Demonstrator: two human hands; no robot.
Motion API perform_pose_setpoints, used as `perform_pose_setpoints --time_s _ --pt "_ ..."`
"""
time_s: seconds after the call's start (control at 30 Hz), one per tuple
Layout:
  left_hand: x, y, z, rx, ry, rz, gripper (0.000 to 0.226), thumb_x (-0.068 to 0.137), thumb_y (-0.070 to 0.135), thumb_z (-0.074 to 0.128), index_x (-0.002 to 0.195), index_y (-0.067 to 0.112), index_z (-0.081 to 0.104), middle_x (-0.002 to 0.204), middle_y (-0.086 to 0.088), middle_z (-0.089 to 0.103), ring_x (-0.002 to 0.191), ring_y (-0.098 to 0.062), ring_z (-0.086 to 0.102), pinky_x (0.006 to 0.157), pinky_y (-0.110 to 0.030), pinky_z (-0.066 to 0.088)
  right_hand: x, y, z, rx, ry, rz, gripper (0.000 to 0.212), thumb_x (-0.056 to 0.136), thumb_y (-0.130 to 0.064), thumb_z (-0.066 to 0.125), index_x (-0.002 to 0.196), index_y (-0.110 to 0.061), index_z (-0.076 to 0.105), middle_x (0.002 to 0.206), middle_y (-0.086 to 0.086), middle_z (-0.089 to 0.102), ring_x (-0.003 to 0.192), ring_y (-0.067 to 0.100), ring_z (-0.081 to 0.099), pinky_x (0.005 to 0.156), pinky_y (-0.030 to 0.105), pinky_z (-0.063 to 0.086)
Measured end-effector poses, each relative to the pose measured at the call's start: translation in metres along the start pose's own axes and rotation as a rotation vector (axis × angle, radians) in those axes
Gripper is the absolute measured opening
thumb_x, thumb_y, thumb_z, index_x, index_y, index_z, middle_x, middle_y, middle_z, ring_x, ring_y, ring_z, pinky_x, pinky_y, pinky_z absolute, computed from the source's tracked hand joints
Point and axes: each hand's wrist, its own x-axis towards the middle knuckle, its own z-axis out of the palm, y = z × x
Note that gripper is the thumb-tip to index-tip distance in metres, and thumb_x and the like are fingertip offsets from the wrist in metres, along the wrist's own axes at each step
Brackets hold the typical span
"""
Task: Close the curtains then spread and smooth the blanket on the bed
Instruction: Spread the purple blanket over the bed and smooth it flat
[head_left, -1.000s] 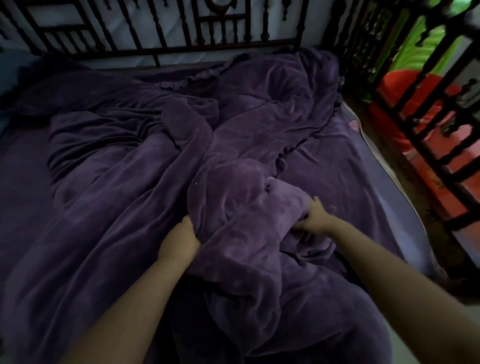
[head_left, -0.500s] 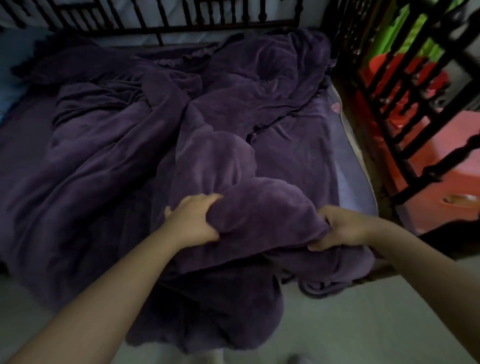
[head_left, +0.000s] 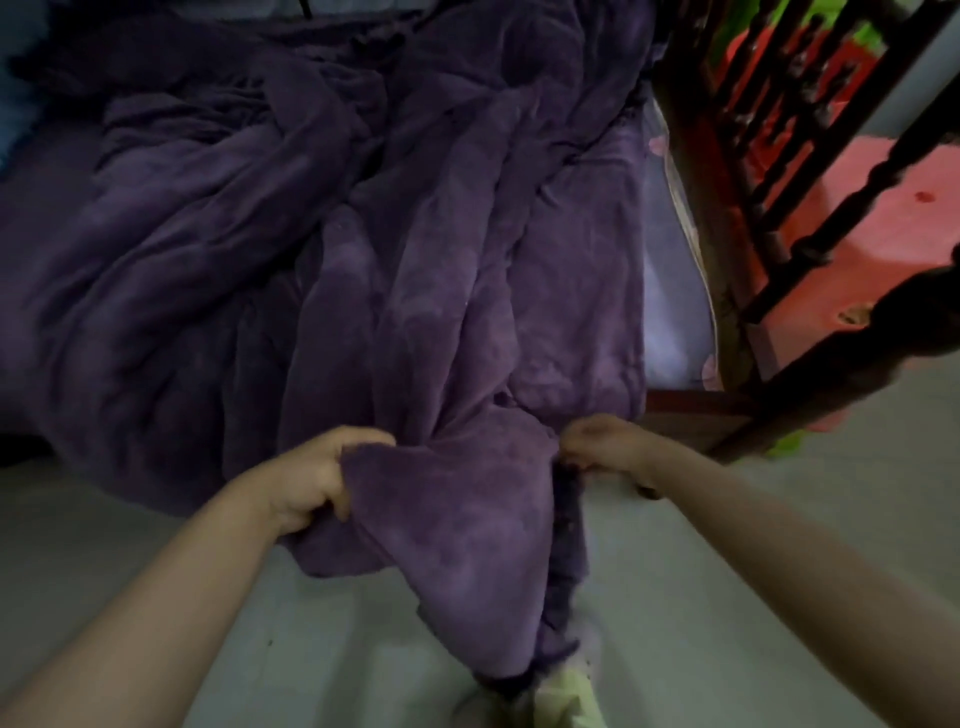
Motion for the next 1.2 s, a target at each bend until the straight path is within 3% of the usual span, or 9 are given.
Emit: perform_pose_setpoints --time_s 0.13,0.27,0.4,0.47,0.53,0.7,0.83,1.0,1.2 --pt "-0.034 -0.015 -0.012 -0.183 -0.019 0.054 0.029 0.024 -0.014 0.057 0.045 0.006 0.062 0.042 0.000 0.056 0.037 -0.005 0.051 0.039 -0.008 0.038 0.036 -0.023 0.059 0.682 -0.036 0.115 0.035 0.095 -0.039 0.038 0.100 -0.013 0.060 0.090 0.006 0.065 0.086 0.021 0.056 0.078 0.029 0.045" --pt "-0.048 -0.019 -0.022 -0.167 -0.054 0.069 0.038 0.024 -0.023 0.053 0.049 0.003 0.065 0.046 -0.003 0.061 0.040 -0.008 0.056 0.042 -0.010 0.044 0.030 -0.043 0.092 0.400 -0.075 0.097 0.051 0.095 -0.037 0.041 0.134 -0.006 0.041 0.138 0.009 0.046 0.129 0.023 0.042 0.111 0.030 0.031" --pt "-0.055 -0.012 -0.020 -0.117 -0.168 0.155 0.046 0.010 0.021 0.091 0.051 0.015 0.071 0.057 0.005 0.067 0.053 -0.005 0.062 0.052 -0.012 0.049 0.000 -0.049 0.071 0.357 0.163 -0.074 0.013 0.091 -0.005 0.047 0.090 -0.001 0.059 0.087 0.010 0.062 0.073 0.019 0.060 0.057 0.010 0.049" --pt "-0.052 -0.008 -0.013 -0.120 -0.195 0.209 0.038 0.017 0.010 0.087 0.050 0.018 0.071 0.063 0.008 0.069 0.061 -0.004 0.063 0.060 -0.013 0.050 -0.022 -0.052 0.042 0.445 0.261 -0.220 0.015 0.086 0.003 0.051 0.075 -0.002 0.060 0.056 -0.001 0.068 0.050 0.008 0.063 0.040 0.006 0.045" --pt "-0.043 0.000 -0.002 -0.110 -0.197 0.208 0.042 0.032 -0.017 0.063 0.050 0.020 0.072 0.070 0.012 0.070 0.069 -0.004 0.065 0.067 -0.014 0.052 -0.047 -0.058 0.014 0.431 0.305 -0.339 0.018 0.084 0.000 0.056 0.073 -0.012 0.063 0.053 -0.006 0.068 0.045 -0.001 0.064 0.041 0.007 0.047" --pt "-0.008 0.018 0.026 0.174 -0.461 0.023 0.051 0.050 -0.017 0.048 0.065 0.023 0.076 0.084 0.015 0.074 0.093 0.003 0.063 0.090 -0.011 0.044 -0.073 -0.032 -0.023 0.204 0.341 -0.352 0.017 0.086 -0.006 0.058 0.099 -0.012 0.067 0.086 -0.003 0.073 0.081 0.011 0.066 0.079 0.023 0.054" --pt "0.032 -0.020 0.032 0.349 -0.103 -0.130 0.038 0.080 -0.016 0.049 0.079 0.019 0.065 0.082 0.008 0.067 0.086 -0.007 0.059 0.079 -0.021 0.042 -0.075 0.029 -0.042 0.509 0.413 -0.219 0.025 0.086 0.005 0.050 0.100 -0.011 0.061 0.068 -0.008 0.076 0.066 0.007 0.071 0.059 0.020 0.056" --pt "0.063 -0.064 0.038 0.619 0.100 -0.225 0.035 0.080 0.002 0.059 0.114 0.009 0.059 0.099 -0.002 0.056 0.090 -0.012 0.052 0.071 -0.017 0.041 -0.057 0.107 -0.045 0.767 0.441 0.142 0.025 0.085 -0.001 0.043 0.104 -0.009 0.058 0.060 -0.001 0.075 0.075 0.028 0.064 0.069 0.032 0.044" --pt "0.100 -0.059 0.052 0.544 0.312 -0.182 0.051 0.082 0.018 0.064 0.129 0.014 0.046 0.125 -0.008 0.055 0.100 -0.017 0.057 0.087 -0.024 0.044 0.009 0.090 -0.056 0.309 0.319 0.329 0.050 0.074 -0.054 0.064 0.103 -0.013 0.063 0.106 0.011 0.065 0.095 0.026 0.062 0.081 0.036 0.049"
